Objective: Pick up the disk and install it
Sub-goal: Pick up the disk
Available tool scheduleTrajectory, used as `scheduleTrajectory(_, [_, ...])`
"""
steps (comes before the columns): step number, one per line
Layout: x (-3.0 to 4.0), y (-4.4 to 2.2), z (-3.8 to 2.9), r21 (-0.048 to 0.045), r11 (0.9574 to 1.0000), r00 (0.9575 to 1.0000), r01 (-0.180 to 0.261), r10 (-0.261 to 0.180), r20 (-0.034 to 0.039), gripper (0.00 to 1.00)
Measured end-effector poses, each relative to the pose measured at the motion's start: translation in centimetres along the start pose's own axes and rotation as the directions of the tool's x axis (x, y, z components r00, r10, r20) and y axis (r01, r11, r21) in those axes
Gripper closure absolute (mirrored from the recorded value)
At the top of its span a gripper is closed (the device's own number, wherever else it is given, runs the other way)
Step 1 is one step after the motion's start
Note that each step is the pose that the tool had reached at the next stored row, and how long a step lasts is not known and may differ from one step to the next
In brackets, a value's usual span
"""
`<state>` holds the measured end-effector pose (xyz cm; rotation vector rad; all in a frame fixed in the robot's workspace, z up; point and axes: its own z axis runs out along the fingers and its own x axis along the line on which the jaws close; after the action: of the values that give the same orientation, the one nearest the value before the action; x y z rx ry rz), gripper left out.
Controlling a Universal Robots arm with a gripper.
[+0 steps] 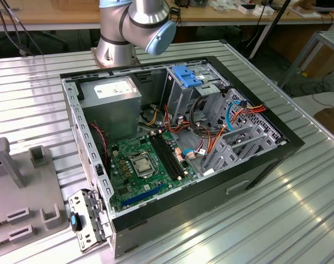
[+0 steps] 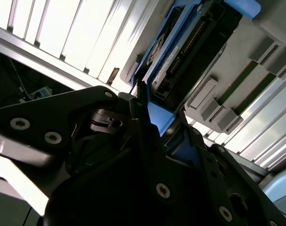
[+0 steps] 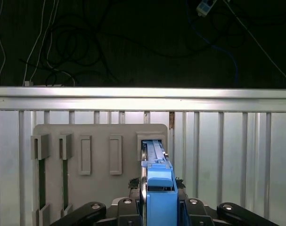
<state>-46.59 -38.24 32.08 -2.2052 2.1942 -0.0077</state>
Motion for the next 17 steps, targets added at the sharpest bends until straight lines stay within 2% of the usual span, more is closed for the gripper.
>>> scheduleTrajectory(3, [-0.02,-0.02,-0.99,0.0002,1.0,1.0,0.0,0.0,0.0,0.63])
scheduleTrajectory(7, [-0.03,-0.04,-1.82,0.0002,1.0,1.0,0.0,0.0,0.0001,0.63])
scheduleTrajectory(9, [-0.05,-0.06,-2.44,0.0002,1.0,1.0,0.0,0.0,0.0001,0.63])
scheduleTrajectory(11, [-0.06,-0.09,-3.64,0.0001,1.0,1.0,0.0,0.0,0.0,0.63])
scheduleTrajectory(12, [-0.08,-0.12,-4.69,0.0002,1.0,1.0,0.0,0.0,0.0001,0.63])
scheduleTrajectory(16, [-0.12,-0.16,-6.3,0.0001,1.0,1.0,0.0,0.0,0.0001,0.63])
scheduleTrajectory(17, [-0.13,-0.17,-6.99,0.0003,1.0,1.0,0.0,0.0,0.0001,0.63])
